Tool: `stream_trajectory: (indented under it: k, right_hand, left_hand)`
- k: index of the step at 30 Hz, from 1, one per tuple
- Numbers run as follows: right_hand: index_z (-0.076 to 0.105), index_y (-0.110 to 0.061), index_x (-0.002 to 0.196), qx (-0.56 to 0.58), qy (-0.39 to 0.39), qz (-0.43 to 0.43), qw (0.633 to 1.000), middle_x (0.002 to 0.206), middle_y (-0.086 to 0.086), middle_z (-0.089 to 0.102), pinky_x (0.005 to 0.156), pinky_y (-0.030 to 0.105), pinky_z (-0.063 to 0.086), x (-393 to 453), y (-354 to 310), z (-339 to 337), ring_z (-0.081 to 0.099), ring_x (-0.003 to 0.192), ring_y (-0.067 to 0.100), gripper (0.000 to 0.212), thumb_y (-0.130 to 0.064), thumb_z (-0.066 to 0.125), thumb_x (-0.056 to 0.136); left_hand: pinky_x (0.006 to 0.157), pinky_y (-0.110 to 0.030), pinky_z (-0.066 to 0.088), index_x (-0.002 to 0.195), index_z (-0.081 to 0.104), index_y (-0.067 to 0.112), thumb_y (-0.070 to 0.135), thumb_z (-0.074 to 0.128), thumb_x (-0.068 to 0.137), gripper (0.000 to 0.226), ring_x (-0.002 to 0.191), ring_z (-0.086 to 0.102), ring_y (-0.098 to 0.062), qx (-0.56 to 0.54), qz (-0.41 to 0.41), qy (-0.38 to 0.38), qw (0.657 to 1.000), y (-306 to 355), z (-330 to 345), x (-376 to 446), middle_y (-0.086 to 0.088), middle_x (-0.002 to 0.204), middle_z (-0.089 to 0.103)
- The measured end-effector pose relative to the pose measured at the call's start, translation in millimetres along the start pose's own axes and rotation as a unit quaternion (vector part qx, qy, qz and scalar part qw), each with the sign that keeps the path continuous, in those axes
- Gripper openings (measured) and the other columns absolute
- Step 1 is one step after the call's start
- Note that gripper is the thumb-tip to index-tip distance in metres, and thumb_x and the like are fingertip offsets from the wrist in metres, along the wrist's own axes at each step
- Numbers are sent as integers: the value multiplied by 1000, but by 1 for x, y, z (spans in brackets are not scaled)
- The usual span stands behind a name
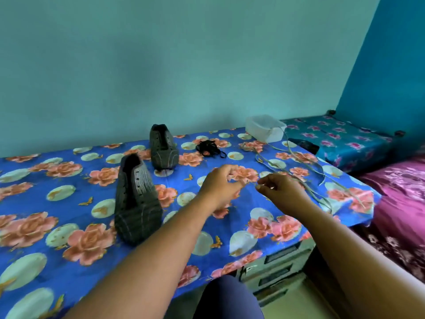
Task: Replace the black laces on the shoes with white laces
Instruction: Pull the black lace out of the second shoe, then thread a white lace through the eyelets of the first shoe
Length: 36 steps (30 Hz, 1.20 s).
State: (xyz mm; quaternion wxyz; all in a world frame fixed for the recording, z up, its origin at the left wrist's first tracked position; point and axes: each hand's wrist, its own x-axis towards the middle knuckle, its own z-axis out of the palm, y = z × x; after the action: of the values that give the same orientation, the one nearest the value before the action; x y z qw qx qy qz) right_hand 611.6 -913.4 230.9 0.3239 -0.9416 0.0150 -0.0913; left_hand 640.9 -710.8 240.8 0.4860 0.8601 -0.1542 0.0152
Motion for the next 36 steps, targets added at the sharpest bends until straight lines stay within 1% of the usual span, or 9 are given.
stream_trajectory:
  k: [5, 10, 15, 19, 25, 28, 31, 34, 36]
  right_hand:
    - [67, -25, 121, -132, 54, 63, 988, 114, -3, 69, 73, 33, 47, 13, 61, -23, 63, 103, 24, 34, -46, 65, 95]
    - [59, -24, 132, -268, 30, 87, 959, 126, 6, 65, 83, 41, 52, 30, 92, -35, 57, 119, 32, 51, -58, 60, 94]
    - [63, -14, 98, -300, 41, 153, 941, 104, 10, 65, 67, 35, 44, 41, 102, -35, 62, 98, 33, 33, -47, 60, 97]
    - [62, -13, 80, -265, 68, 170, 947, 87, 10, 68, 60, 33, 47, 47, 99, -27, 59, 75, 31, 14, -15, 57, 93]
    - [51, -12, 84, -223, 22, 172, 959, 93, 10, 58, 67, 33, 40, 49, 79, -13, 52, 83, 31, 16, -14, 44, 98]
    - [53, -5, 85, -142, 20, 170, 975, 95, 13, 61, 66, 33, 40, 48, 62, -5, 55, 84, 31, 20, -16, 45, 99]
    - [65, 2, 89, 83, 39, 162, 982, 88, 13, 72, 57, 28, 40, 41, 36, 3, 53, 63, 21, 29, -21, 53, 101]
    - [68, -6, 106, 309, 33, 170, 935, 89, 7, 75, 52, 28, 44, 32, 6, 10, 54, 61, 17, 17, -20, 63, 100]
    - [62, -7, 117, 421, 18, 160, 892, 92, 8, 76, 52, 27, 50, 29, -13, 15, 63, 64, 16, 19, -14, 63, 100]
  left_hand:
    - [97, -29, 44, 143, 54, 20, 31, 69, 96, 50, 126, 55, -18, 46, 5, -52, 998, 4, 46, 24, 3, 140, 59]
    - [100, -36, 50, 136, 61, 20, 32, 70, 95, 44, 113, 59, -15, 40, -8, -69, 997, -6, 68, 33, 3, 135, 62]
    - [94, -34, 53, 128, 65, 22, 27, 72, 94, 35, 100, 59, -12, -1, -9, -49, 999, -18, 69, 36, 5, 123, 64]
    - [99, -36, 53, 123, 68, 18, 19, 72, 94, 29, 107, 63, -14, -35, -18, -55, 998, -27, 66, 31, 3, 119, 67]
    - [99, -30, 52, 125, 68, 13, 17, 72, 94, 31, 111, 63, -12, -49, -15, -64, 997, -31, 60, 24, -1, 120, 69]
    - [98, -26, 51, 126, 67, 14, 19, 70, 96, 31, 113, 63, -12, -47, -19, -65, 997, -29, 58, 20, 0, 122, 68]
    - [101, -27, 49, 134, 63, 14, 27, 69, 97, 40, 118, 61, -12, -73, -37, -87, 993, -25, 57, 17, 1, 128, 66]
    - [101, -25, 45, 140, 58, 19, 36, 66, 98, 46, 125, 58, -12, -145, -76, -134, 977, -16, 51, 9, 4, 135, 62]
    - [90, -24, 48, 131, 64, 21, 37, 62, 100, 35, 118, 64, -16, -192, -85, -132, 969, -10, 42, 4, 3, 130, 68]
